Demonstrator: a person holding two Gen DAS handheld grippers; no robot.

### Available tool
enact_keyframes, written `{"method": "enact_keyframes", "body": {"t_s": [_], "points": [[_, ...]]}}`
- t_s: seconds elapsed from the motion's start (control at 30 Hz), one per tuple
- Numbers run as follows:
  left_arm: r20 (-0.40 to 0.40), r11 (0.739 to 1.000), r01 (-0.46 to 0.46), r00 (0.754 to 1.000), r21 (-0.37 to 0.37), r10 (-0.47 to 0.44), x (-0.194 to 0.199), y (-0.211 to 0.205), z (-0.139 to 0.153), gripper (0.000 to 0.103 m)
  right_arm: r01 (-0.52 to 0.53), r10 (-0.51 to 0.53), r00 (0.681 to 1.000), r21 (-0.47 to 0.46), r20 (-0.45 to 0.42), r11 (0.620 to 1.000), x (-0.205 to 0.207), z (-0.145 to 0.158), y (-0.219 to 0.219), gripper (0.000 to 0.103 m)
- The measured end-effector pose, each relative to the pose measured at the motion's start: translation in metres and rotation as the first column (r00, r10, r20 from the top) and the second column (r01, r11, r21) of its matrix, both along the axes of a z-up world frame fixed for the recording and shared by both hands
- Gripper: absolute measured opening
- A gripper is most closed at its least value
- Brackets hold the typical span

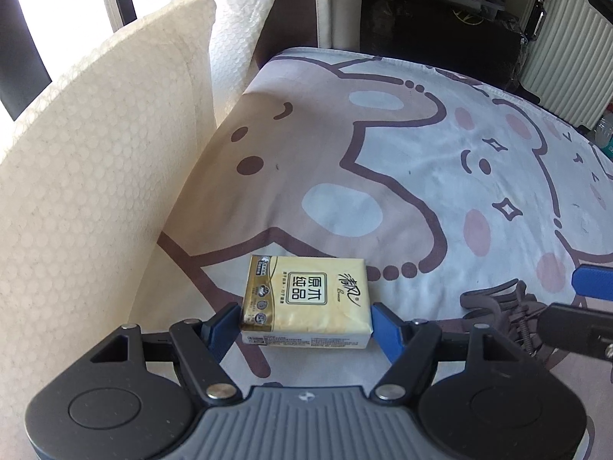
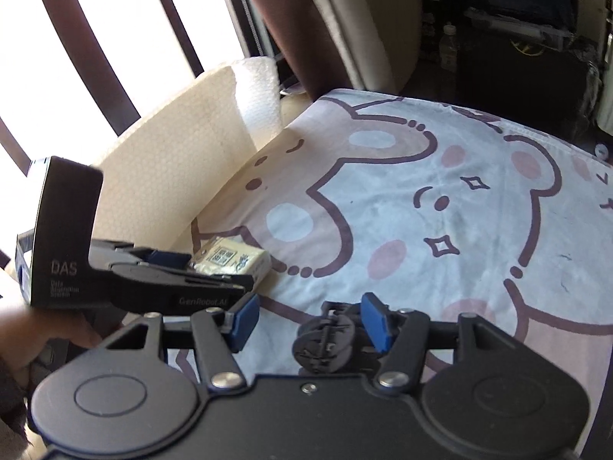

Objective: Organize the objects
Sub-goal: 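Lift the spiral clip with the right tool while the left tool lifts the tissue pack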

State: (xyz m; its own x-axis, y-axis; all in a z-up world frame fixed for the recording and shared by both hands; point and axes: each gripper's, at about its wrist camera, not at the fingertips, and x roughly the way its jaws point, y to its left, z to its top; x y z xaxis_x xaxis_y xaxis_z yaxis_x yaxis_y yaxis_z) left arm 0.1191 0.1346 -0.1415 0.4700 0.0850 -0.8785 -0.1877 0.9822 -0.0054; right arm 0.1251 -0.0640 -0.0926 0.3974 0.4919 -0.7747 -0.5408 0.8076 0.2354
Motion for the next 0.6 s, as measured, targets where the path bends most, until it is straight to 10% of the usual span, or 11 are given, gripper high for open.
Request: {"method": "enact_keyframes", "body": {"t_s": [0.6], "points": [[0.005,0.998,-0.056,0.998,-0.024,0.056,0.01,0.006,-0.012,0.085,0.162,-0.18,0.974,-0.132,-0.139,0.978,0.011,-0.032,0.001,0.073]]}}
